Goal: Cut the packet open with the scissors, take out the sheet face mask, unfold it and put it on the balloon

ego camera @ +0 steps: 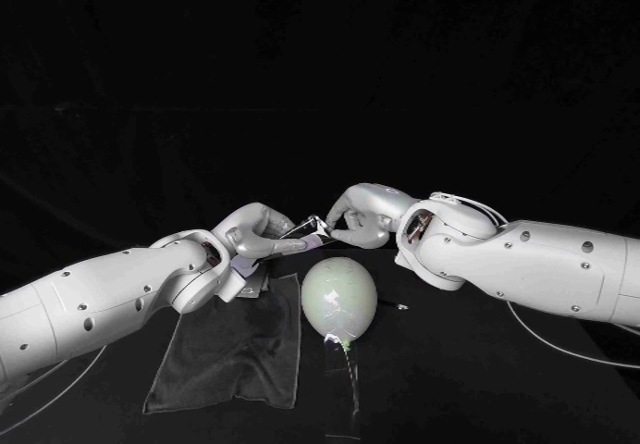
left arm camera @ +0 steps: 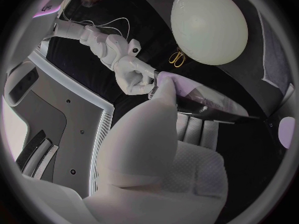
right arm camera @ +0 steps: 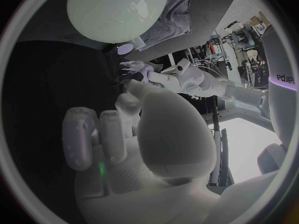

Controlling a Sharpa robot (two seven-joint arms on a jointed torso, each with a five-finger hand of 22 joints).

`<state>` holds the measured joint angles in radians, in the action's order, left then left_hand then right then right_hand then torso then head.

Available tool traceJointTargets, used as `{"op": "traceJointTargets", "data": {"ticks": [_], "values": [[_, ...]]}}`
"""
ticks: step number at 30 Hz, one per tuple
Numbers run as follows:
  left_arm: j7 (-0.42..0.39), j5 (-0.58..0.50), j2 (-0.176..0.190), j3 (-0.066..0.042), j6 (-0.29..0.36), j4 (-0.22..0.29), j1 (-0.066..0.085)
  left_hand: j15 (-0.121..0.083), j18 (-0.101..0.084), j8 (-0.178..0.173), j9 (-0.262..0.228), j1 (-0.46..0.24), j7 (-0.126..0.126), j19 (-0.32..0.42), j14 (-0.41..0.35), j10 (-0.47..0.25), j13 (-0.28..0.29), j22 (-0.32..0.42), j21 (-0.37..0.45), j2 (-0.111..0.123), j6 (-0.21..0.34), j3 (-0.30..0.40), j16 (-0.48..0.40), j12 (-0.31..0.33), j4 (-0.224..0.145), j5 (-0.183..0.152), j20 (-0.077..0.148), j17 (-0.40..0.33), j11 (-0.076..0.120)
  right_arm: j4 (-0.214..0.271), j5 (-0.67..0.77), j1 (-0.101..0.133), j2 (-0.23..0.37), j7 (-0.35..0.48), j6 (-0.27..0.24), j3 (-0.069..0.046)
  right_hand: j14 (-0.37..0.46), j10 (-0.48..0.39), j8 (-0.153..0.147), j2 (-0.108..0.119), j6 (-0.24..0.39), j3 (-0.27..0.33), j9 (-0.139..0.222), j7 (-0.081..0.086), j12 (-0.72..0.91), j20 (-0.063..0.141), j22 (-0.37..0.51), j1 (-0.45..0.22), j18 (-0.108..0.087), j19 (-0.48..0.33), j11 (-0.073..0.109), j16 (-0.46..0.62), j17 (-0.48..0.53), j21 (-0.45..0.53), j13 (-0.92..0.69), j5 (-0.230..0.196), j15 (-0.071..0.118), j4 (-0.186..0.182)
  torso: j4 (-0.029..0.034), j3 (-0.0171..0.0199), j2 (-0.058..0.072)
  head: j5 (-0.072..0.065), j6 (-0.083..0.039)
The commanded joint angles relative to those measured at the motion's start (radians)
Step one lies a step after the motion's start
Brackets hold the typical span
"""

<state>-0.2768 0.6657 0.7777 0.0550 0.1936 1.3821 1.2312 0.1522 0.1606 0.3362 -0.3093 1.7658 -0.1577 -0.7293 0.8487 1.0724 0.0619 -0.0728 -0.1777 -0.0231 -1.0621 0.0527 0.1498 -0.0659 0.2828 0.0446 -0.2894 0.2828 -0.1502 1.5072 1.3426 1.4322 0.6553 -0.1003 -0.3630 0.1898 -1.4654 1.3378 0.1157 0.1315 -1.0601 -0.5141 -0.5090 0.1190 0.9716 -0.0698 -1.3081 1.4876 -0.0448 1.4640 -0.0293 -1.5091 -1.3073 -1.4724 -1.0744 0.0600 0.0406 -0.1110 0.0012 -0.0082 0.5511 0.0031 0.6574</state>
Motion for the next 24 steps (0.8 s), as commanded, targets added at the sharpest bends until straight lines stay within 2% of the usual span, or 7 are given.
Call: {"op": "traceJointTargets", "data": {"ticks": [1,4,5,9,10,13,24], "values": [[-0.016,-0.002,-0.002,-0.002,-0.018,0.006,0.003,-0.001,0.011,0.004,-0.004,0.009,-0.001,0.0,0.007,0.007,-0.001,0.001,0.002,0.0,-0.003,0.007,-0.007,0.005,-0.001,0.003,-0.002,-0.001,-0.002,-0.003,0.029,0.0,-0.005,0.003,0.018,0.0,-0.08,-0.003,0.006,-0.021,0.001,-0.02,-0.005,0.004,0.004,-0.002,-0.178,0.031,0.015,0.033,-0.004,-0.006,-0.158,-0.002,-0.006,0.001,-0.006,0.013,-0.0004,-0.0006,0.0,-0.001,0.002],[-0.016,-0.001,-0.004,-0.002,-0.022,0.009,0.003,-0.001,0.011,0.004,-0.004,0.009,-0.001,0.0,0.007,0.007,-0.001,0.001,0.002,0.0,-0.003,0.007,-0.007,0.005,-0.001,0.003,-0.002,-0.001,-0.002,-0.006,0.029,0.0,-0.012,0.004,0.017,0.0,-0.081,-0.001,0.01,-0.014,0.001,-0.022,-0.01,0.002,0.009,-0.005,-0.18,0.004,0.016,0.034,-0.005,-0.008,-0.161,-0.004,-0.011,-0.003,-0.007,0.015,-0.0001,-0.0003,0.0,-0.001,0.004],[-0.016,-0.001,-0.005,-0.002,-0.023,0.01,0.003,-0.001,0.011,0.004,-0.004,0.01,-0.001,0.0,0.007,0.007,-0.001,0.001,0.003,0.0,-0.003,0.007,-0.007,0.005,-0.001,0.003,-0.002,-0.001,-0.002,-0.007,0.028,0.0,-0.013,0.004,0.017,0.0,-0.081,0.001,0.01,0.0,0.003,-0.009,-0.012,0.0,0.013,-0.006,-0.18,-0.03,0.015,0.033,-0.005,-0.008,-0.162,-0.003,-0.016,-0.008,-0.008,0.005,0.0,-0.0003,0.0,-0.001,0.004],[-0.016,0.001,-0.008,-0.002,-0.025,0.012,0.003,-0.001,0.011,0.004,-0.004,0.01,-0.001,0.0,0.007,0.007,-0.001,0.001,0.003,0.0,-0.003,0.007,-0.007,0.005,-0.001,0.003,-0.002,-0.001,-0.002,-0.011,0.024,0.0,-0.021,0.007,0.018,0.0,-0.081,0.002,0.009,0.014,0.008,0.007,-0.014,-0.001,0.016,-0.006,-0.18,-0.066,0.015,0.033,-0.003,-0.008,-0.162,-0.002,-0.02,-0.011,-0.007,-0.007,0.0006,-0.0004,-0.001,-0.003,0.005],[-0.016,0.001,-0.009,-0.002,-0.026,0.012,0.003,-0.001,0.011,0.004,-0.004,0.01,-0.001,0.0,0.007,0.007,-0.001,0.001,0.003,0.0,-0.003,0.007,-0.007,0.005,-0.001,0.003,-0.002,-0.001,-0.002,-0.013,0.021,0.0,-0.024,0.008,0.019,0.0,-0.081,0.002,0.007,0.025,0.011,0.023,-0.014,-0.001,0.017,-0.005,-0.18,-0.092,0.015,0.032,-0.004,-0.008,-0.162,-0.002,-0.021,-0.013,-0.007,-0.02,0.0003,-0.0008,-0.001,-0.002,0.005],[-0.017,0.002,-0.011,-0.002,-0.026,0.013,0.003,-0.001,0.011,0.005,-0.004,0.01,0.0,0.001,0.007,0.007,-0.001,0.001,0.003,0.0,-0.003,0.008,-0.007,0.005,-0.001,0.003,-0.002,-0.002,-0.002,-0.016,0.016,0.0,-0.028,0.01,0.021,0.0,-0.081,0.003,0.005,0.035,0.015,0.043,-0.015,-0.002,0.017,-0.005,-0.18,-0.122,0.015,0.032,-0.003,-0.008,-0.162,-0.001,-0.023,-0.012,-0.007,-0.037,0.0005,-0.0005,-0.001,-0.002,0.005],[-0.021,0.002,-0.014,-0.002,-0.027,0.019,0.003,-0.001,0.011,0.006,-0.005,0.011,0.0,0.001,0.007,0.007,-0.001,0.002,0.004,0.0,-0.002,0.009,-0.008,0.005,-0.001,0.003,-0.001,-0.002,-0.002,-0.046,0.0,0.0,-0.045,0.02,0.032,0.0,-0.081,0.003,0.003,0.048,0.022,0.079,-0.017,-0.002,0.017,-0.005,-0.179,-0.159,0.014,0.031,-0.003,-0.008,-0.162,0.001,-0.026,-0.012,-0.006,-0.064,0.0002,-0.0002,0.0,-0.003,0.007]]}}
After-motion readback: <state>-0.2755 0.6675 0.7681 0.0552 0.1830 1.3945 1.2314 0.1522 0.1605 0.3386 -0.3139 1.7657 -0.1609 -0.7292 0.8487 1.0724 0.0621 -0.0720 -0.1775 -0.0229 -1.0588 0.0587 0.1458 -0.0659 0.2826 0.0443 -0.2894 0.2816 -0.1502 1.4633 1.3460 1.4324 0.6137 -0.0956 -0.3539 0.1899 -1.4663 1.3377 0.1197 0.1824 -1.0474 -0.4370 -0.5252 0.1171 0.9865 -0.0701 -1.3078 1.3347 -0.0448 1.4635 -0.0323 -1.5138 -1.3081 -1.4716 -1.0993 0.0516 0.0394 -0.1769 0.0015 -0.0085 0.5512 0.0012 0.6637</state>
